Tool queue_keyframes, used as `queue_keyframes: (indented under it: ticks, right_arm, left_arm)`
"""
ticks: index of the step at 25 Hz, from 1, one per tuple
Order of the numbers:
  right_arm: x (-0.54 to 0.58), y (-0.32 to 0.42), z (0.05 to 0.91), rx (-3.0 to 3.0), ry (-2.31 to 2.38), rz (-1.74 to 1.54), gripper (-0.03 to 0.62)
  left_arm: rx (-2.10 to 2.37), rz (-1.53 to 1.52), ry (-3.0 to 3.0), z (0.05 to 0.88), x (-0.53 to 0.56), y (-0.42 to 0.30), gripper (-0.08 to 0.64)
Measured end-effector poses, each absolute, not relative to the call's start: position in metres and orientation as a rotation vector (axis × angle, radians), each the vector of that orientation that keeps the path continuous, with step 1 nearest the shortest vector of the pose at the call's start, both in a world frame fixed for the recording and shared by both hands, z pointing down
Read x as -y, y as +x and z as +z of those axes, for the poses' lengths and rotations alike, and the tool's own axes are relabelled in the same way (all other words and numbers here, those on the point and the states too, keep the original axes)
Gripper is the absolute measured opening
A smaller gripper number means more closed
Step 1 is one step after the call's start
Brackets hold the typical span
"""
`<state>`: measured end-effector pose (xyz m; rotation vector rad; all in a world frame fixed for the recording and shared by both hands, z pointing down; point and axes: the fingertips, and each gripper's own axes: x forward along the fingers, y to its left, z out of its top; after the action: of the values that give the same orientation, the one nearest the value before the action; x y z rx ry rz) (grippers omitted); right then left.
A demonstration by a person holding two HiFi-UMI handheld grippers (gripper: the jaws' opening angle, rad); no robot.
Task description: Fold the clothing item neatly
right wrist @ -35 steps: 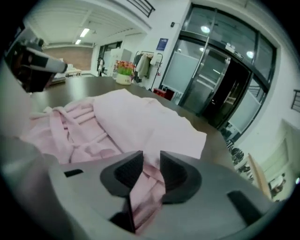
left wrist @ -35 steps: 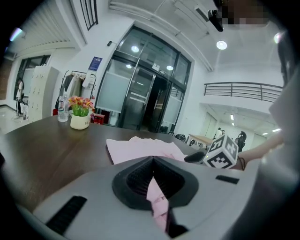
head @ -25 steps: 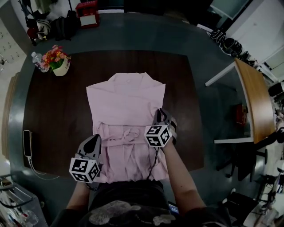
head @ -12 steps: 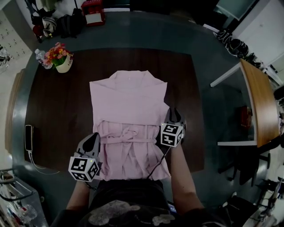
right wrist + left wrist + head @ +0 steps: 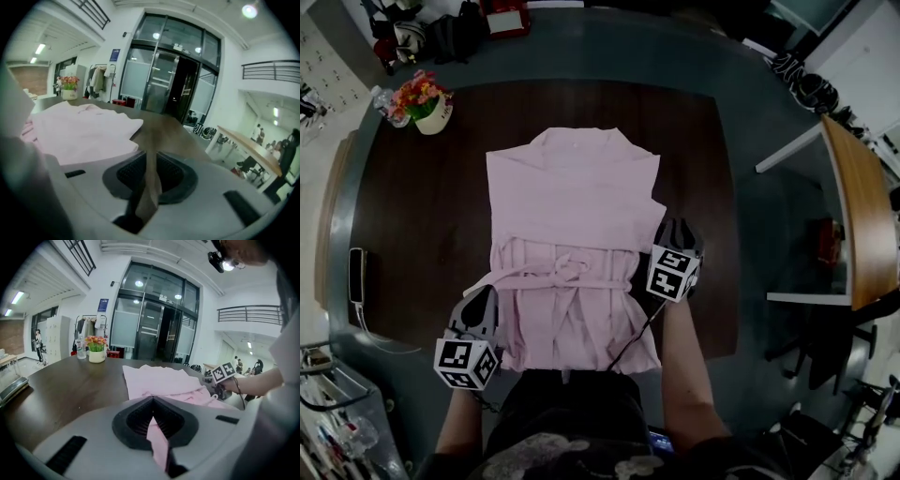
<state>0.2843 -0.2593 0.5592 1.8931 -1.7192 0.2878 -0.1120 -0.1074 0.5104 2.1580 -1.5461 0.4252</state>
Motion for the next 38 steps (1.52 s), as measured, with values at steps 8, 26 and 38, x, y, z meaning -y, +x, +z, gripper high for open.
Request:
queue_keyframes:
  ticks: [8, 26, 38]
  right_arm:
    - [0.139, 0.324, 0.503, 2.050, 2.193, 0.449, 0.020]
    - [-0.161, 0.263, 0.697, 1.869, 1.834, 0.763, 0.244]
    - [-0.096, 0.275, 0.805, 1.836, 1.597, 0.621, 0.285]
  left_arm:
    - [1.509, 0.485, 2.118, 0.541, 0.041, -0.153, 0.011]
    - [1.303, 0.827, 2.300, 0.700, -0.132, -0.227, 0.357]
    - [1.187, 0.975, 2.352, 0.804, -0.081, -0.199, 0.382]
